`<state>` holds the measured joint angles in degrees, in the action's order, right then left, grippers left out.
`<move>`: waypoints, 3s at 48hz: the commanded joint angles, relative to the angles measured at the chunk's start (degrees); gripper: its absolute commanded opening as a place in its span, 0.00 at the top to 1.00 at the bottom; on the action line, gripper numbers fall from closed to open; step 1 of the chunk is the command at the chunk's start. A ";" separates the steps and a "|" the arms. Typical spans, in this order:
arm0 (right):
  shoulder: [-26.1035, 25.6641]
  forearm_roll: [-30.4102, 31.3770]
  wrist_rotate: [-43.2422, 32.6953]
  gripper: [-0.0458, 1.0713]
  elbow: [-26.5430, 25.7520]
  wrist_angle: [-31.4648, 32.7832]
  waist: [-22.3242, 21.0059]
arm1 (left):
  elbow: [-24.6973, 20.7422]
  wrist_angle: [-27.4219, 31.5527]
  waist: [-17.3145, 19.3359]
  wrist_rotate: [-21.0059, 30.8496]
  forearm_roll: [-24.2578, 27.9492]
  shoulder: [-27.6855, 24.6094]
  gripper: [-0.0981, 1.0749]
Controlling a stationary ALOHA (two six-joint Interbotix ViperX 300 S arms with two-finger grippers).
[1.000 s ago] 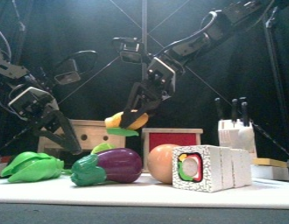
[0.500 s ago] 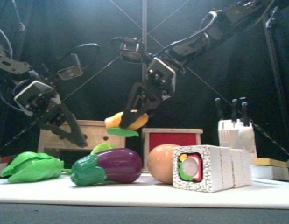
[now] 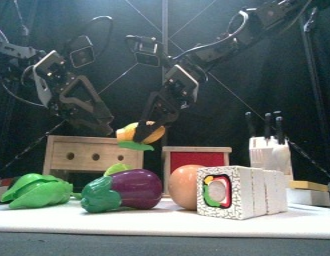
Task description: Regrasp corn
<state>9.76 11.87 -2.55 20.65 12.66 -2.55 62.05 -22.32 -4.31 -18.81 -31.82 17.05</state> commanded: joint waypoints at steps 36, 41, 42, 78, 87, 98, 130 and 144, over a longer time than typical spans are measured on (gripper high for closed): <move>-1.23 5.71 0.18 0.36 -2.29 -0.53 1.23 | -1.76 -3.08 -0.26 0.53 2.29 -2.81 0.04; -0.88 6.59 0.09 0.36 -2.29 -0.53 1.49 | -1.85 -4.31 -0.26 0.53 2.29 -2.90 0.04; -0.88 6.59 0.09 0.36 -2.29 -0.44 1.49 | -1.85 -4.39 -0.26 0.62 2.29 -2.99 0.04; -0.44 6.68 0.18 0.36 -3.08 -0.53 1.58 | -4.22 -4.39 -0.26 0.44 2.55 -7.38 0.04; -0.18 6.86 0.18 0.36 -3.25 -0.53 1.58 | -4.75 -4.39 -0.26 0.44 2.55 -8.00 0.04; 0.18 6.86 0.18 0.36 -3.34 -0.44 1.67 | -5.10 -4.39 -0.26 0.35 2.55 -8.53 0.06; 0.18 6.94 0.18 0.36 -3.87 -0.44 1.76 | -5.19 -4.31 0.18 0.18 2.55 -8.79 0.28; 0.26 5.27 0.00 0.34 -3.87 -0.44 1.85 | -5.19 -4.39 0.18 0.18 2.55 -8.61 0.34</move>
<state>11.34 17.84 -2.46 18.37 12.57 -0.70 58.18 -26.37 -4.48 -18.81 -29.36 7.91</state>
